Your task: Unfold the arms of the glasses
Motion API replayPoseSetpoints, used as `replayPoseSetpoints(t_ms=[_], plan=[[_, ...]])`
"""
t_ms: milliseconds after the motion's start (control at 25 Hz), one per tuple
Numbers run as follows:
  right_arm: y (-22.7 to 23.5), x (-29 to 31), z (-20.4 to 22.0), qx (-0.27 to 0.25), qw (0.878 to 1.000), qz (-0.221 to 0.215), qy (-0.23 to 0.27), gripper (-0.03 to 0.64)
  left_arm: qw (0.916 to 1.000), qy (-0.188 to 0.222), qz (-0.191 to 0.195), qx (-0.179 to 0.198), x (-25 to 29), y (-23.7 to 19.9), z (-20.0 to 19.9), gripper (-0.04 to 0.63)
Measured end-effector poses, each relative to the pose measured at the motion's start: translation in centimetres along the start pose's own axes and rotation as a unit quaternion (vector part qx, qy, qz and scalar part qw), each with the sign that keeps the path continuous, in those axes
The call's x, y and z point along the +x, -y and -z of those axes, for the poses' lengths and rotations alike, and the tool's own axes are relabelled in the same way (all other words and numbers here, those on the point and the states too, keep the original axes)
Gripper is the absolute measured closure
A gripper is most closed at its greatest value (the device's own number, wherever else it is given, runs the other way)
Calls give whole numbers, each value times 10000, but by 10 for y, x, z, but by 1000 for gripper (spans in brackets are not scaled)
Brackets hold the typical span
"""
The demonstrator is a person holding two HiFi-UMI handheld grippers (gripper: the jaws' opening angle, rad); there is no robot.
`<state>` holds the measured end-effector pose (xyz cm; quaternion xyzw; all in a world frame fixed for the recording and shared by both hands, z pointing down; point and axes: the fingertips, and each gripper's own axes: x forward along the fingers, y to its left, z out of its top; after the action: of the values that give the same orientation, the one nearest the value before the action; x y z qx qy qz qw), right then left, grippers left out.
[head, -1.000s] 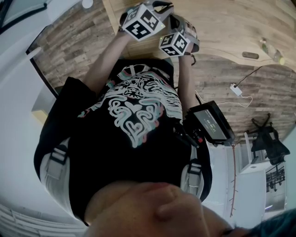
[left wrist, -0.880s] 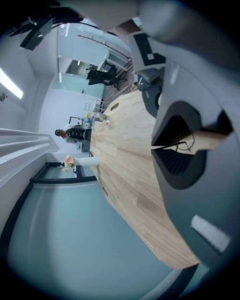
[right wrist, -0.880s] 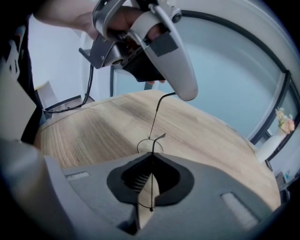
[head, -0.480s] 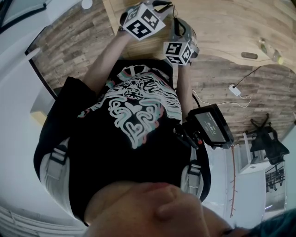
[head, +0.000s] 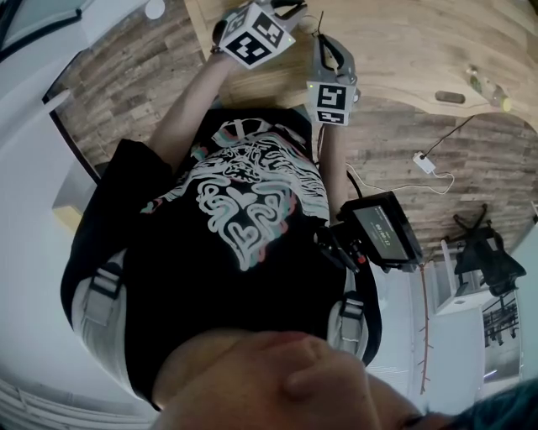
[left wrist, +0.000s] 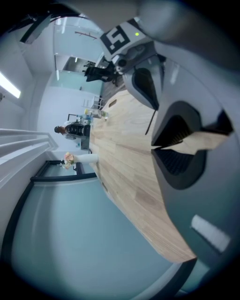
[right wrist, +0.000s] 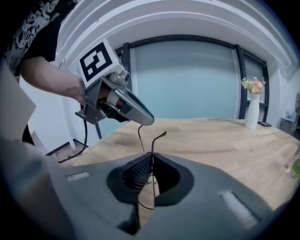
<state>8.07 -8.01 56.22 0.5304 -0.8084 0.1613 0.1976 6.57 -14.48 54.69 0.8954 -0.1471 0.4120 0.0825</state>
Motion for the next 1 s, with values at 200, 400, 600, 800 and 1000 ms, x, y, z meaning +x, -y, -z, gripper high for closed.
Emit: replayPoseSetpoints(t_ms=[200, 400, 600, 800, 1000], plan=[[-11, -13, -14, 332, 9970, -511, 472, 612, 9998, -115, -95, 146, -1, -1, 8, 584], [-44, -54, -50, 527, 9900, -869, 975, 612, 9996, -121, -232, 98, -41, 4, 23, 574], [-101, -86, -79, 321, 9841, -1147, 1314, 612, 9994, -30, -334, 16, -91, 11, 45, 565], [-118, -92, -89, 324, 9849, -1130, 1272, 612, 9996, 40, -273, -58, -102, 6, 50, 565], [-107, -85, -92, 477, 9858, -953, 1298, 612, 9999, 79, -114, -35, -89, -1, 43, 565]])
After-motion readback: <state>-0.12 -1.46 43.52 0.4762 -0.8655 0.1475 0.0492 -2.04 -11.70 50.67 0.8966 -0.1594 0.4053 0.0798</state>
